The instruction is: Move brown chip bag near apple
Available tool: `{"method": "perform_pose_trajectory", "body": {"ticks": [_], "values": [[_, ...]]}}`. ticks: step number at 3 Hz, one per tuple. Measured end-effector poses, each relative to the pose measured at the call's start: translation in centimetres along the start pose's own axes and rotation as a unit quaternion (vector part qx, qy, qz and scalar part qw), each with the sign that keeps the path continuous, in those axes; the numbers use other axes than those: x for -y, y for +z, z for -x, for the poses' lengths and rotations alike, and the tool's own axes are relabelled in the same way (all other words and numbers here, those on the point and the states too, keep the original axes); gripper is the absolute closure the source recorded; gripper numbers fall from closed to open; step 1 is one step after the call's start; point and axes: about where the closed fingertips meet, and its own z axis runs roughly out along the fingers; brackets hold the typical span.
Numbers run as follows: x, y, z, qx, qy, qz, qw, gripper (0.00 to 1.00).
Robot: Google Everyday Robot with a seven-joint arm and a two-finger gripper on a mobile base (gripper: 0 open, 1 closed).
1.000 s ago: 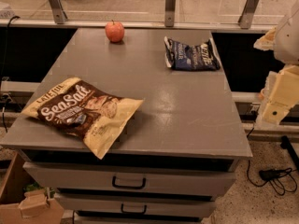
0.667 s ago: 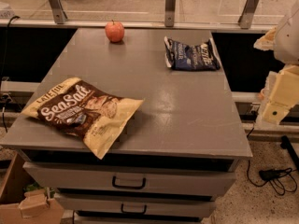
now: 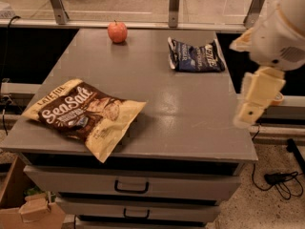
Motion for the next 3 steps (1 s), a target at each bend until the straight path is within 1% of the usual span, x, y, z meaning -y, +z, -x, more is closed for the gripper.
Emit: {"method": "perform_pose_trajectory", "body": {"ticks": [1,2,3], "values": [[-0.1,3.2,7.0,0.068,-0.060,0.025,0.9955,0.00],[-2.3,4.8,15.2,0.144,-0.116,0.055,0.9812,0.00],[-2.3,4.8,15.2,0.144,-0.116,0.055,0.9812,0.00]]}}
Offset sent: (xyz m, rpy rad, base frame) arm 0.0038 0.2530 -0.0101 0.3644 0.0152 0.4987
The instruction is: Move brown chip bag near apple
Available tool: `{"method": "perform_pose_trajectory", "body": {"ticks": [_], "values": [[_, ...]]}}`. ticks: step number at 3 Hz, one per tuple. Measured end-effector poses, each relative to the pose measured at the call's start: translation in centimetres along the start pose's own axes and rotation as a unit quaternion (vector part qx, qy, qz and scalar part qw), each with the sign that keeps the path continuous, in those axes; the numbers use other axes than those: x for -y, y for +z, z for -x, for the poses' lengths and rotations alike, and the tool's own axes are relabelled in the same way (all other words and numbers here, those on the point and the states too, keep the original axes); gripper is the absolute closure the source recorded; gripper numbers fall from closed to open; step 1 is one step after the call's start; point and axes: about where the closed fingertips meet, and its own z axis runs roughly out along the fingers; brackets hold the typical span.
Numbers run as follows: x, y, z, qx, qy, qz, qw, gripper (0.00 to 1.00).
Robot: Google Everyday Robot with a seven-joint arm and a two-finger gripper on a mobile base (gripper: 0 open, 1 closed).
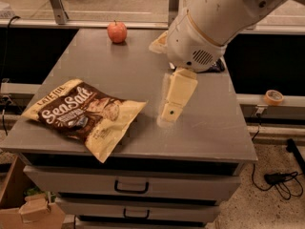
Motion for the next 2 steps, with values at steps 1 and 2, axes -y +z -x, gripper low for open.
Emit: {"method": "perform_pose_trajectory", "body": {"ticks": [1,2], "values": [[-0.6,2.2,1.3,0.024,-0.003,0.011,0.9996,0.00],[-0.8,6.1,3.1,0.057,-0.002,0.024,0.9981,0.00]]}}
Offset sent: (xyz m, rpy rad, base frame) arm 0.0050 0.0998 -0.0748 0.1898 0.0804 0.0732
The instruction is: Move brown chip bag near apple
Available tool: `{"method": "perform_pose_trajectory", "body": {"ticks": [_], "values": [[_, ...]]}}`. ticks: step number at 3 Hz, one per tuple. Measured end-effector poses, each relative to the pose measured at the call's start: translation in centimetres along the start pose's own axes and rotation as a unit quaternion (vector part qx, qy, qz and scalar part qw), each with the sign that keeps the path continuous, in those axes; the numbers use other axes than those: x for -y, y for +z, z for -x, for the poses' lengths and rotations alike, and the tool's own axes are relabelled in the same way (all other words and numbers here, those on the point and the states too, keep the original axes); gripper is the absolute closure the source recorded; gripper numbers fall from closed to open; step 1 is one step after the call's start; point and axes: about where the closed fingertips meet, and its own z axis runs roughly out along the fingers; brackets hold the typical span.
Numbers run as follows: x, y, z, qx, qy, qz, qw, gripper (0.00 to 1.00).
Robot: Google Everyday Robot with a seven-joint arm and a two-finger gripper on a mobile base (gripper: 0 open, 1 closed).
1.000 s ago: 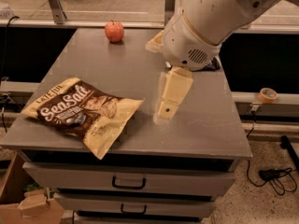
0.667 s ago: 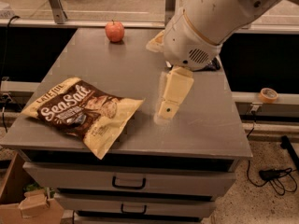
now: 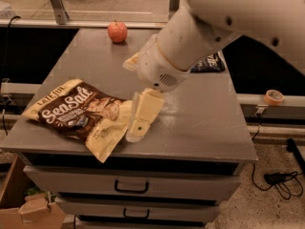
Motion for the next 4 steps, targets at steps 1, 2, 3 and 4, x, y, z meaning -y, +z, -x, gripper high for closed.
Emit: {"method": "perform_pose_trajectory", "body": {"ticks": [1,2,3,4], "values": [[0.5,4.0,1.2,0.031,-0.001,0.003,0.9995,0.00],[1.6,7.3,1.1,0.046,0.001,0.000,0.9989,0.00],[1.9,9.5,-0.4,0.048,0.015,0.001,0.9987,0.18],[1.7,10.4,-1.3,0.052,0.028,0.000,0.9983,0.41]]}}
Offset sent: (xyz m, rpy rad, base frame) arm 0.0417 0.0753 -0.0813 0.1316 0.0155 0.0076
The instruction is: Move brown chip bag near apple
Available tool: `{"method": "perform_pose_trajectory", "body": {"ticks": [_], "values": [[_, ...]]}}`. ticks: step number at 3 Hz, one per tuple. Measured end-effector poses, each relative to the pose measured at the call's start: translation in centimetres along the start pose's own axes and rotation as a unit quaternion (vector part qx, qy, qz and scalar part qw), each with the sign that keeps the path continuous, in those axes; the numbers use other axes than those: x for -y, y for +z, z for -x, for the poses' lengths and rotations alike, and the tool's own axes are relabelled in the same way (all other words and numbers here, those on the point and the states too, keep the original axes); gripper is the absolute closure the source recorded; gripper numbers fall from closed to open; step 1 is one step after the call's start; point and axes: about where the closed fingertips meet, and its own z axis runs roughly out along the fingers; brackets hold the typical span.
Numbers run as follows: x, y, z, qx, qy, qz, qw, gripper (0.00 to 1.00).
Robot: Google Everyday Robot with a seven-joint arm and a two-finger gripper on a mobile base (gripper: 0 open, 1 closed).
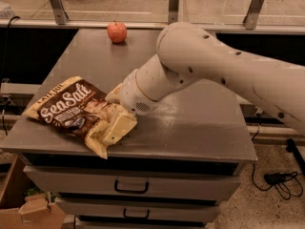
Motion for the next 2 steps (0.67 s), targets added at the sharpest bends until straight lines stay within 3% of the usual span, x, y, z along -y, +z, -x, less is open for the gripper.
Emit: {"method": "perform_pose_trajectory", "body": {"ticks": [1,2], "values": [[-0.3,-0.4,-0.4,0.003,0.011,-0.007,0.9999,0.64],[0.0,-3.5,0.1,0.007,0.019,-0.039,0.9990,0.87]]}}
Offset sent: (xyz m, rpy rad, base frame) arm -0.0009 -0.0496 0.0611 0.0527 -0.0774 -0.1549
